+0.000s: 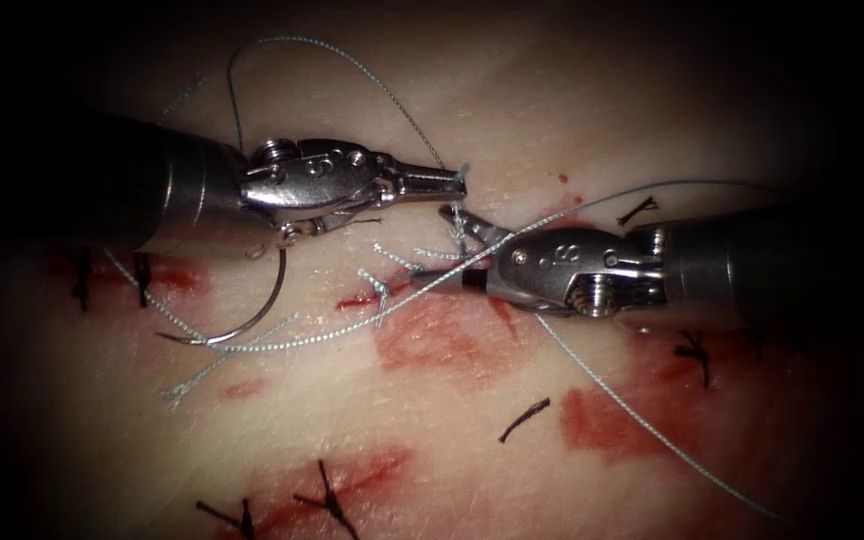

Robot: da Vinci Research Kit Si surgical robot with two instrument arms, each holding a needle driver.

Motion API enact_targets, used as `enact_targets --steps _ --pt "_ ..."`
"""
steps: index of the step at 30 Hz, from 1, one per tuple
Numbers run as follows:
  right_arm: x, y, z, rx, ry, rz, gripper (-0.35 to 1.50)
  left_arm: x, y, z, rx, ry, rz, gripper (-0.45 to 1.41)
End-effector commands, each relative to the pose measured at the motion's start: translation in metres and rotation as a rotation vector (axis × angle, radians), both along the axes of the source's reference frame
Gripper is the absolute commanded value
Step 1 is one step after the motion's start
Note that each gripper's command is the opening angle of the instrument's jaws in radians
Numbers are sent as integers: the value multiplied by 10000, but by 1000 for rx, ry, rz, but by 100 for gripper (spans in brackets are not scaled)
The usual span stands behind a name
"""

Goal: Wound Closure

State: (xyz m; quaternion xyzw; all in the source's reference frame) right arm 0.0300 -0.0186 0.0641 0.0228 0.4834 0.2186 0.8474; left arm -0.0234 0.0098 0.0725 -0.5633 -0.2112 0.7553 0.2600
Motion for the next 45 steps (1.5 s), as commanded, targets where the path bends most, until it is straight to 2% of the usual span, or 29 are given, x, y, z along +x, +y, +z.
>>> enact_targets --steps 1,14,29,33,41,45 --pt "9 -1 2 -1 3 1 142 -5 -2 5 0 0 0 -45" --pt "26 -3 14 -14 12 21 138 -6 -3 0 3 1 -4 -45" --pt "25 6 7 -16 45 45 135 -5 -3 0 2 3 -7 -45" --pt "25 9 5 -15 54 50 125 -5 -3 0 2 3 -7 -45" --pt "26 10 6 -17 55 52 118 -5 -3 0 2 3 -7 -45" --pt "27 9 8 -19 57 53 99 -5 -3 0 2 4 -10 -45"
